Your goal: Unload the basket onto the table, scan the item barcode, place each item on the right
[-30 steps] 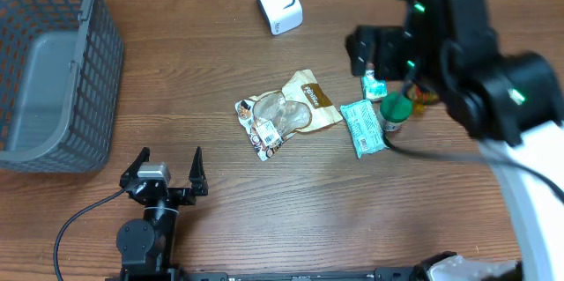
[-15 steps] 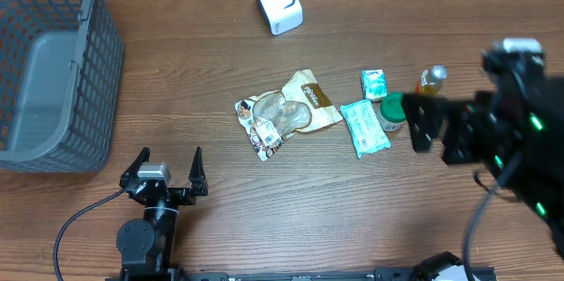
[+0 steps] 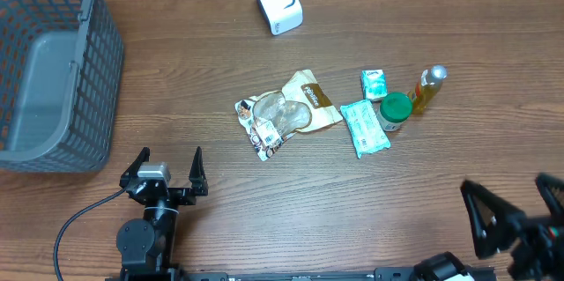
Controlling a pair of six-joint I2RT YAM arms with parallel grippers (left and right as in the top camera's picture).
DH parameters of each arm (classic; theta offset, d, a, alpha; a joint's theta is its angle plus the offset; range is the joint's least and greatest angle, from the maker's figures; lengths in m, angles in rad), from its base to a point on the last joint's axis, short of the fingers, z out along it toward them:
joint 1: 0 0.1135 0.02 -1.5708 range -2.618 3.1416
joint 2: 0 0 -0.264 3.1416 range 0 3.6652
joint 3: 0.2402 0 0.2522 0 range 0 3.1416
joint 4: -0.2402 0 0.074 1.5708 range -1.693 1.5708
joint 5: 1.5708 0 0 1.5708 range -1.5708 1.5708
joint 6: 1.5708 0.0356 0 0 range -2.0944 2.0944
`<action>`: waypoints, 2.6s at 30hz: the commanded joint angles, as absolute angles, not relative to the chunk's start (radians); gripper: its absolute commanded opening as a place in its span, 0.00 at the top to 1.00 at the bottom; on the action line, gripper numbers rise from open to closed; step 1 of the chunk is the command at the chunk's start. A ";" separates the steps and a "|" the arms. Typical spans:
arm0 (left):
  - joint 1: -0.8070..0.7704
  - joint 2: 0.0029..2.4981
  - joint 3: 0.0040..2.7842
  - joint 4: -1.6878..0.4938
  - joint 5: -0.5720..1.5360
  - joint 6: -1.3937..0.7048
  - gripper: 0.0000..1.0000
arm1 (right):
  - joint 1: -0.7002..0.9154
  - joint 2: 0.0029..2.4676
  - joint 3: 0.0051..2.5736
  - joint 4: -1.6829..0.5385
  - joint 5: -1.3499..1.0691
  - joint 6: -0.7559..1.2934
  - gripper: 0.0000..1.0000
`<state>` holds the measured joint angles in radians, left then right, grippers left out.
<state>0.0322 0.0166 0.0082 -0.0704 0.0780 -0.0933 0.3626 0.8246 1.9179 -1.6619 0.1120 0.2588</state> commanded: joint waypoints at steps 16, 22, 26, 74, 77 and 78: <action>0.026 0.004 0.005 -0.072 0.086 -0.070 0.00 | 0.203 0.423 1.367 -1.569 0.120 0.262 0.00; 0.026 0.004 0.005 -0.072 0.086 -0.070 0.00 | 0.189 0.321 1.239 -1.524 0.123 0.250 0.00; 0.026 0.004 0.005 -0.072 0.086 -0.070 0.00 | 0.189 0.274 1.195 -1.462 0.122 0.250 0.00; 0.026 0.004 0.005 -0.072 0.086 -0.070 0.00 | 0.109 0.004 0.125 0.036 -0.122 0.070 0.00; 0.026 0.004 0.005 -0.072 0.086 -0.070 0.00 | 0.109 0.004 0.080 0.057 -0.113 0.070 0.00; 0.026 0.004 0.005 -0.072 0.086 -0.070 0.00 | 0.109 0.004 0.072 0.056 -0.110 0.070 0.00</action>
<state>0.0322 0.0154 0.0082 -0.0689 0.0780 -0.0933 0.1120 0.0128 0.1040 0.0452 -0.1078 0.0738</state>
